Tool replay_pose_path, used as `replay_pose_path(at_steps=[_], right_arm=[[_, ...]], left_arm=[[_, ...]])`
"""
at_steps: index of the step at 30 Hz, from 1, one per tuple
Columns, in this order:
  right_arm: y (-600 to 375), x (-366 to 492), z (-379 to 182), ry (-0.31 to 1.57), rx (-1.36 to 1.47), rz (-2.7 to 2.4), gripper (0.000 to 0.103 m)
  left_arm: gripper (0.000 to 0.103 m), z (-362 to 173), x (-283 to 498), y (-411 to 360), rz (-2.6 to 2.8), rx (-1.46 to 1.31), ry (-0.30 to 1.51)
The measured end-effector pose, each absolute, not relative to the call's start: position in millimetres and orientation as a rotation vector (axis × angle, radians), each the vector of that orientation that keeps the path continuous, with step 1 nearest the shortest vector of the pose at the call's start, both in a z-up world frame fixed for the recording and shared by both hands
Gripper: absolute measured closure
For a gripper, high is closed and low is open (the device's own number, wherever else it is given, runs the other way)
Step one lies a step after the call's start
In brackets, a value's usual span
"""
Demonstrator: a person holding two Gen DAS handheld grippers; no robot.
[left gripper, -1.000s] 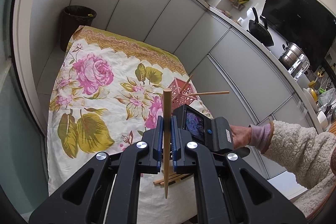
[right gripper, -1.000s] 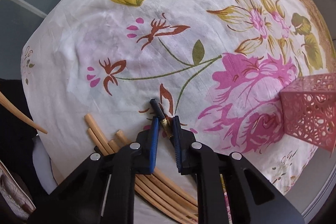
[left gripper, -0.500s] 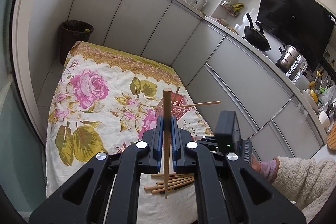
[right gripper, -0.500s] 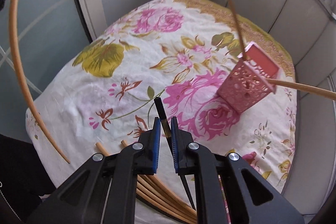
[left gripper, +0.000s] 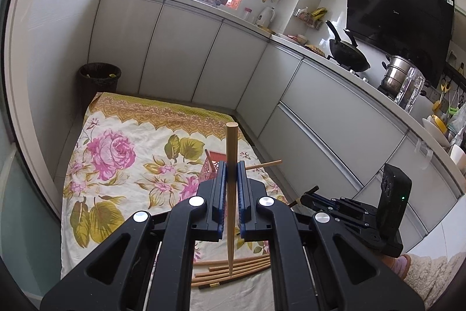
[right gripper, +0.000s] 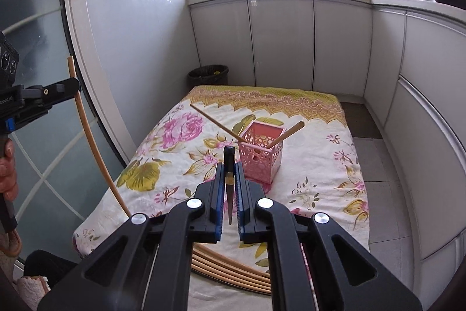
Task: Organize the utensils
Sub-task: 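Lift the black chopstick with the right tool while the left tool lowers its chopstick over the holder, then insert both held chopsticks into the pink holder and open both tools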
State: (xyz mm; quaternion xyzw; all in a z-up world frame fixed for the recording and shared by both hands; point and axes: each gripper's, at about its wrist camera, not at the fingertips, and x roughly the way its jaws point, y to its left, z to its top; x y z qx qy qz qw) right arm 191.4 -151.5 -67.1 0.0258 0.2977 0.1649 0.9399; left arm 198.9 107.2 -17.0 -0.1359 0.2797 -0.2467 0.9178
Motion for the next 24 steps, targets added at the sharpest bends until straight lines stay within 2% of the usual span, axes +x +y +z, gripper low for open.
replay_pose_path(at_steps=[7, 15, 19, 24], right_arm=[[-190.0, 183.3, -31.6, 0.534, 0.163, 0.297, 0.096], [-246.6, 187.6, 3.5, 0.468, 0.276, 0.226, 0.096], [-268.4, 195.5, 16.3, 0.434, 0.291, 0.185, 0.096], [-285.1, 213.5, 28.7, 0.398, 0.29, 0.154, 0.096]], left_arm=[[0.097, 12.9, 214.0, 75.3, -0.505, -0.269, 0.532], [0.097, 45.3, 271.3, 21.7, -0.46, -0.24, 0.432], [0.097, 38.3, 305.7, -5.9, -0.396, -0.19, 0.4], [0.097, 3.4, 342.2, -31.1, -0.331, -0.122, 0.405]])
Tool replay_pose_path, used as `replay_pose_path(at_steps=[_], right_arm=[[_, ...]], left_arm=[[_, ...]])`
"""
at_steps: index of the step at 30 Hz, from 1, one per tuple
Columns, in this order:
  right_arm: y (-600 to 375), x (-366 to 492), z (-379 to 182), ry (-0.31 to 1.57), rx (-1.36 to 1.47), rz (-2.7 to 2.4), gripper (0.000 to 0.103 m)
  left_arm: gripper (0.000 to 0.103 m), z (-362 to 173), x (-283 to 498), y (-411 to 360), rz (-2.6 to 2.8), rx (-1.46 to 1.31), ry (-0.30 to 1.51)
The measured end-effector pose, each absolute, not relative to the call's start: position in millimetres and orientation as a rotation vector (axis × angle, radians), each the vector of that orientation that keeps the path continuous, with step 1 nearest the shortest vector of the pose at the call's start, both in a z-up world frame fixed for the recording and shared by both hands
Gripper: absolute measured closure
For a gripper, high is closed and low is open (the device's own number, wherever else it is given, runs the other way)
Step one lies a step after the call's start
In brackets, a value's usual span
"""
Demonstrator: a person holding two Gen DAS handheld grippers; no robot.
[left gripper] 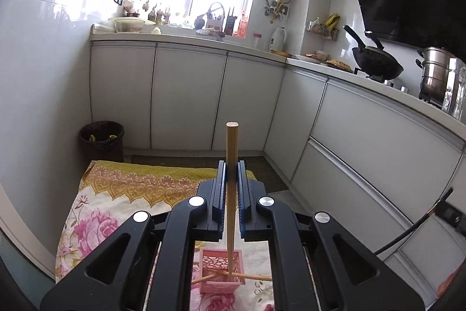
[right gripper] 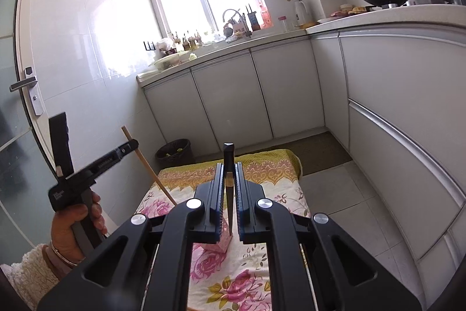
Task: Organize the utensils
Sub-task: 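Insert both held chopsticks into the pink holder and open both tools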
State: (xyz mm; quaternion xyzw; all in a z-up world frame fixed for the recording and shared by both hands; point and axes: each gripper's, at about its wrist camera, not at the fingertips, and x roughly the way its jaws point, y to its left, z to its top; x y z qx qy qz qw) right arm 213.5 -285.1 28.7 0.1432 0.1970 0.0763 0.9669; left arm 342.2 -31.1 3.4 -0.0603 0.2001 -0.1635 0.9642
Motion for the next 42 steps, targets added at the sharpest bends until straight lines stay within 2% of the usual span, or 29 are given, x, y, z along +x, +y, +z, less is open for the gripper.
replay_pose_path(at_steps=[5, 7, 8, 16, 24, 29, 35, 36, 38, 39, 40, 42], right_arm=[[-285.8, 233.3, 36.8, 0.359, 0.293, 0.163, 0.096], [-278.5, 242.3, 38.5, 0.348, 0.291, 0.178, 0.096], [-274.0, 246.7, 40.0, 0.342, 0.288, 0.186, 0.096], [-228.5, 282.1, 47.2, 0.315, 0.279, 0.237, 0.096], [-184.4, 315.3, -16.8, 0.391, 0.299, 0.238, 0.096], [-161.3, 328.6, -60.1, 0.44, 0.263, 0.202, 0.096], [-143.6, 340.4, -81.7, 0.484, 0.209, 0.198, 0.094], [-142.1, 341.7, -83.6, 0.492, 0.208, 0.197, 0.093], [-140.8, 339.5, -85.8, 0.496, 0.206, 0.189, 0.077], [-141.1, 338.3, -85.4, 0.49, 0.21, 0.184, 0.06], [-142.6, 334.4, -83.9, 0.478, 0.217, 0.175, 0.055], [-145.7, 326.9, -77.4, 0.46, 0.222, 0.165, 0.054]], left_arm=[[0.095, -41.6, 364.6, -41.9, -0.288, -0.077, 0.466], [0.09, -53.8, 365.8, -41.5, -0.298, -0.065, 0.503], [0.084, -54.7, 362.1, -37.3, -0.297, -0.074, 0.502], [0.069, 0.1, 289.9, 42.5, -0.253, -0.299, 0.315], [0.067, 14.6, 251.9, 101.7, -0.195, -0.38, 0.227], [0.067, -1.1, 260.6, 114.6, -0.201, -0.388, 0.275], [0.067, -13.5, 268.6, 133.4, -0.185, -0.408, 0.311], [0.067, -14.5, 270.0, 135.4, -0.184, -0.413, 0.318], [0.067, -16.8, 271.1, 140.7, -0.182, -0.427, 0.328], [0.067, -18.0, 270.9, 143.6, -0.181, -0.432, 0.331], [0.067, -18.5, 270.9, 145.0, -0.184, -0.436, 0.337], [0.066, -18.5, 270.2, 146.9, -0.189, -0.445, 0.341]])
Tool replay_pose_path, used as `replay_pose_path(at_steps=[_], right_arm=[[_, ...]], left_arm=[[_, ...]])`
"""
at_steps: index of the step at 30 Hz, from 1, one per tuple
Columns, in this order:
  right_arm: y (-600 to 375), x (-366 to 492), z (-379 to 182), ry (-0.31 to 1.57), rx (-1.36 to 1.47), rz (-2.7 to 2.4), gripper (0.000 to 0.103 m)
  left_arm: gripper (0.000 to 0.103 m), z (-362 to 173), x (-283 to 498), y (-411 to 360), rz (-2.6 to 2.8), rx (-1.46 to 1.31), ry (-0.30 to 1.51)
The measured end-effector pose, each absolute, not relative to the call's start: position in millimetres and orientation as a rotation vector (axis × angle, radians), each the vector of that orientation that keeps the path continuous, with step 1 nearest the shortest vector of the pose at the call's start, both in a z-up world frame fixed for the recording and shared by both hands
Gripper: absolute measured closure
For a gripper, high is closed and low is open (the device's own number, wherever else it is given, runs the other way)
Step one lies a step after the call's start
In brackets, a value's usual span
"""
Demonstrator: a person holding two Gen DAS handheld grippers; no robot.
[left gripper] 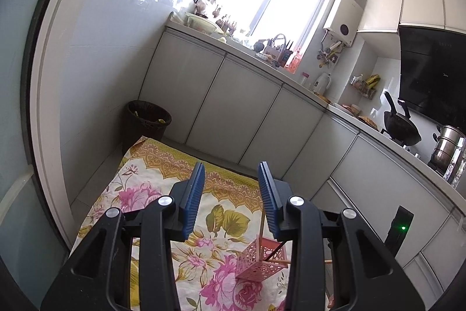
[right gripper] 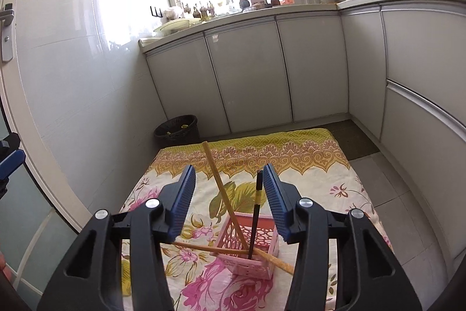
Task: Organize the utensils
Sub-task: 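Insert both held chopsticks into the pink holder and open both tools, then withdraw both tools from the holder toward the remaining chopsticks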
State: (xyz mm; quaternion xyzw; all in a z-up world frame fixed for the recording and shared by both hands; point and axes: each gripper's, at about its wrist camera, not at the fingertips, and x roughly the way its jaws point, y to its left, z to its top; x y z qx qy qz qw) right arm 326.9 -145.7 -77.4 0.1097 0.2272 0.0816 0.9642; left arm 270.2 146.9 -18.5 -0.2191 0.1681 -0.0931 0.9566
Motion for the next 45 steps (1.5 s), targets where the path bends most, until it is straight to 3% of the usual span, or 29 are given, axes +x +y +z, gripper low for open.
replay_pose_path(at_steps=[3, 5, 6, 7, 9, 13, 17, 28, 33, 45], right_arm=[[-151.3, 309.2, -61.1, 0.417, 0.224, 0.151, 0.042], [-155.0, 288.1, -48.6, 0.362, 0.219, 0.123, 0.025], [-157.8, 273.1, -42.1, 0.322, 0.218, 0.093, 0.011], [-161.0, 257.2, -35.9, 0.277, 0.224, 0.062, 0.007], [-169.0, 228.6, -27.0, 0.213, 0.244, 0.037, 0.006], [-177.7, 184.7, -27.1, 0.231, 0.23, 0.014, 0.006], [-176.1, 156.9, -45.2, 0.341, 0.164, 0.036, 0.007], [-134.7, 128.2, -105.0, 0.708, -0.081, 0.277, 0.007], [-110.5, 115.1, -116.5, 0.755, -0.213, 0.372, 0.007], [-124.0, 107.6, -120.3, 0.845, -0.013, 0.105, 0.007]], left_arm=[[0.066, -18.2, 269.4, 146.2, -0.198, -0.438, 0.354], [0.062, -18.3, 268.4, 145.1, -0.203, -0.434, 0.365], [0.056, -18.5, 268.5, 145.1, -0.206, -0.436, 0.374], [0.052, -19.1, 268.0, 144.6, -0.21, -0.438, 0.388], [0.036, -21.0, 266.5, 143.5, -0.219, -0.447, 0.418], [0.026, -25.4, 258.4, 135.0, -0.234, -0.439, 0.476], [0.007, -32.9, 240.7, 124.2, -0.227, -0.419, 0.534], [0.007, -74.9, 199.6, 103.9, -0.23, -0.292, 0.76], [0.007, -93.7, 177.5, 106.3, -0.208, -0.228, 0.817], [0.007, -128.5, 135.6, 113.2, -0.07, -0.225, 0.934]])
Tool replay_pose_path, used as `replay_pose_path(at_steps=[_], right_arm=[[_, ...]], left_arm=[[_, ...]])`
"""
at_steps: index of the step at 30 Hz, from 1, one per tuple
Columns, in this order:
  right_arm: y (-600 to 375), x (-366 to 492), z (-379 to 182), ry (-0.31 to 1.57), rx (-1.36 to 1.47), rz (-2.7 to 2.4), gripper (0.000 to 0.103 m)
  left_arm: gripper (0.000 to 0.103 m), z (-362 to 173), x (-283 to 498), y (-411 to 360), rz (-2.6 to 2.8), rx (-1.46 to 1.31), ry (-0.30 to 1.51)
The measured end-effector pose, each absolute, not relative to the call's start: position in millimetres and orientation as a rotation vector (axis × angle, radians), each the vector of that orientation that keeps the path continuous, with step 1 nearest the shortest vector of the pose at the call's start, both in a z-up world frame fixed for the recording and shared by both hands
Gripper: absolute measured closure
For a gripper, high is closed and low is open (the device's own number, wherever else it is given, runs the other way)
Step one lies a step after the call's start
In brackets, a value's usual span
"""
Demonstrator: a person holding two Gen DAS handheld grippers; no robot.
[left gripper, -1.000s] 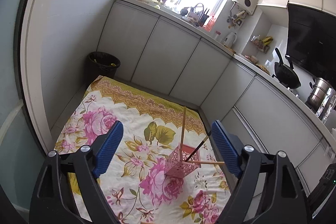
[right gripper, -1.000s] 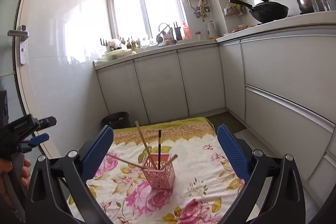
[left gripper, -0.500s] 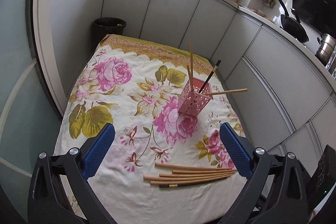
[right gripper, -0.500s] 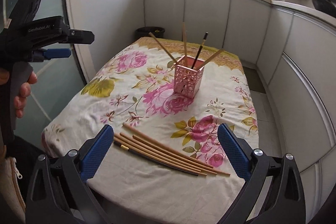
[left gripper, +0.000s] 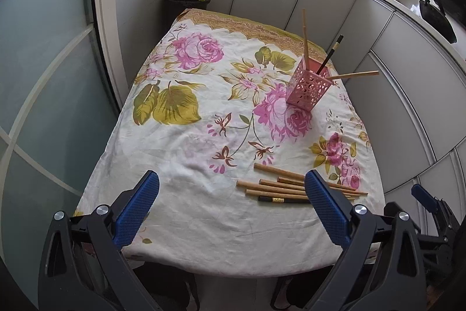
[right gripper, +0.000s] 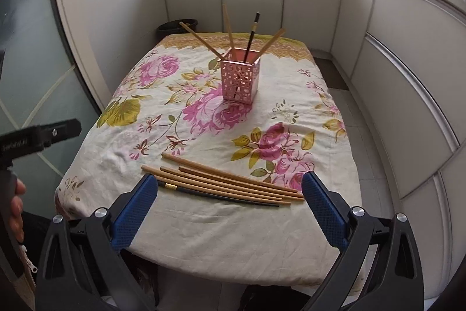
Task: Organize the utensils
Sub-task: 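Withdraw both tools from the holder toward the remaining chopsticks, then grasp a wooden chopstick from the pile with the right tool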
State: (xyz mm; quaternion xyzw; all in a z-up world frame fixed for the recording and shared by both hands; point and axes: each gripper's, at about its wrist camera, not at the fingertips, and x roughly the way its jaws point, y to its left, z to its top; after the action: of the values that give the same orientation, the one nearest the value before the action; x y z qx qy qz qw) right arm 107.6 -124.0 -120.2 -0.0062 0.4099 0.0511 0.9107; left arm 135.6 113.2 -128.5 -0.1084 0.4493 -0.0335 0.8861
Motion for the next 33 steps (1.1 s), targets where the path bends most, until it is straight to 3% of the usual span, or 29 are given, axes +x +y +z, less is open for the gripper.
replay_pose_path(at_steps=[5, 12, 19, 23, 25, 33], right_arm=[[-117.4, 120.8, -106.5, 0.816, -0.058, 0.143, 0.007], [-52.0, 200.9, -141.0, 1.006, -0.423, 0.561, 0.007], [4.1, 233.4, -206.2, 1.186, -0.689, 0.841, 0.038], [23.5, 245.2, -223.6, 1.233, -0.753, 0.917, 0.046], [28.9, 252.5, -231.6, 1.263, -0.764, 0.935, 0.056], [36.5, 272.4, -259.9, 1.378, -0.759, 0.936, 0.063]], left_arm=[[0.007, -124.5, 126.6, 105.0, -0.057, -0.175, 0.91], [0.007, -131.1, 132.1, 120.3, -0.071, -0.194, 0.868], [0.007, -125.2, 132.1, 185.3, 0.082, -0.332, 0.763], [0.007, -132.1, 135.0, 215.8, 0.09, -0.449, 0.76], [0.007, -136.4, 138.0, 225.1, 0.082, -0.489, 0.769], [0.007, -140.8, 144.2, 238.1, 0.035, -0.535, 0.787]])
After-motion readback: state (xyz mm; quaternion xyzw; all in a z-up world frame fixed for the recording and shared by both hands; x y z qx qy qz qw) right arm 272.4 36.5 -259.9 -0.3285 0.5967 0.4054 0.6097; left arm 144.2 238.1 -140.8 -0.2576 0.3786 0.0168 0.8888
